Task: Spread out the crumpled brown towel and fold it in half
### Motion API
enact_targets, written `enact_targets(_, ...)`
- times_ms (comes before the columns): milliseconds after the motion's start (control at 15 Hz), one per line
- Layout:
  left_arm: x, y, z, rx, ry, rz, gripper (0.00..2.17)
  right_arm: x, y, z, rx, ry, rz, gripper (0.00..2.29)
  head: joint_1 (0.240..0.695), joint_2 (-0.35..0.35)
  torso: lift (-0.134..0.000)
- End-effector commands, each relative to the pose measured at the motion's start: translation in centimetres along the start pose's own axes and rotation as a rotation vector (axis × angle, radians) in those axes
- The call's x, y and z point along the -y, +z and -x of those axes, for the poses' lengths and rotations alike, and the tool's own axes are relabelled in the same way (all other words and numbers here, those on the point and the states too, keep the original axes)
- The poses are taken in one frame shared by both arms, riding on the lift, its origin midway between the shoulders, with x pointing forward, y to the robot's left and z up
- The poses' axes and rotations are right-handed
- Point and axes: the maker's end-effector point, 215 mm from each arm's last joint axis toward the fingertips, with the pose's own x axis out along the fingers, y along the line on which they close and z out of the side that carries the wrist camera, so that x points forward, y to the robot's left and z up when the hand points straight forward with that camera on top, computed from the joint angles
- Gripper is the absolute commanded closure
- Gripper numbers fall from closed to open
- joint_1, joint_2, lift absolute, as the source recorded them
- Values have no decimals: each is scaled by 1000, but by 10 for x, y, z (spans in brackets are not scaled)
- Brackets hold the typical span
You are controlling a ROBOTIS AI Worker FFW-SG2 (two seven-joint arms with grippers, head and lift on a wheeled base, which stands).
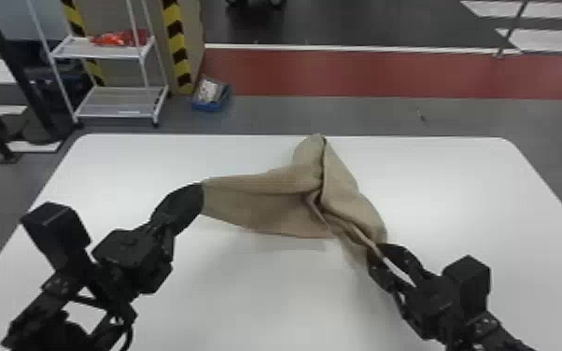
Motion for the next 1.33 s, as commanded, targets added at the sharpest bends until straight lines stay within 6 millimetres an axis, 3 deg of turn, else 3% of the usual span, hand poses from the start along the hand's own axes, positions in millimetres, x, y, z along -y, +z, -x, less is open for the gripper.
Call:
enact_targets(0, -6, 9, 4, 14, 10, 3, 1376, 17, 13, 12, 26, -31, 7, 1899, 695, -23, -123)
enact_targets(200, -21, 29, 12, 45, 39, 8, 1443, 38, 58, 40, 112, -63, 22, 1939, 695, -33, -123)
enact_targets(267, -28, 38, 17, 58, 51, 11, 1443, 55, 77, 55, 149, -91, 23, 1949, 695, -34, -123)
enact_targets(400, -38, 56, 26, 83, 61, 26, 1443, 112, 100, 88, 201, -174, -19, 1949, 695, -39, -123)
enact_targets(533, -46, 66, 36, 87, 75, 25, 1443, 166, 105, 112, 192, -238, -74, 1949, 695, -80, -123)
enact_targets(667, -43, 70, 37, 81, 68, 28, 1443, 208, 114, 123, 190, -290, -114, 1946, 695, -125, -123)
enact_targets(733, -38, 67, 37, 69, 58, 27, 1443, 218, 95, 113, 121, -293, -148, 1946, 695, -149, -123)
enact_targets(800, -34, 64, 36, 63, 50, 31, 1443, 215, 77, 101, 75, -275, -152, 1946, 695, -189, -123)
enact_targets(1000, -22, 50, 32, 38, 34, 28, 1443, 183, 30, 39, -20, -187, -101, 1936, 695, -209, -123)
enact_targets(1067, -20, 46, 31, 29, 35, 24, 1443, 180, 18, 25, -48, -172, -96, 1801, 695, -197, -123)
enact_targets(1133, -19, 36, 30, 0, 37, 19, 1443, 173, 8, 13, -66, -153, -74, 1359, 695, -188, -123)
enact_targets(1200, -21, 34, 30, -3, 46, 11, 1443, 173, 6, 10, -58, -161, -46, 522, 695, -182, -123)
enact_targets(1267, -24, 32, 31, -7, 53, 5, 1443, 179, 8, 12, -46, -177, -36, -2, 695, -176, -123)
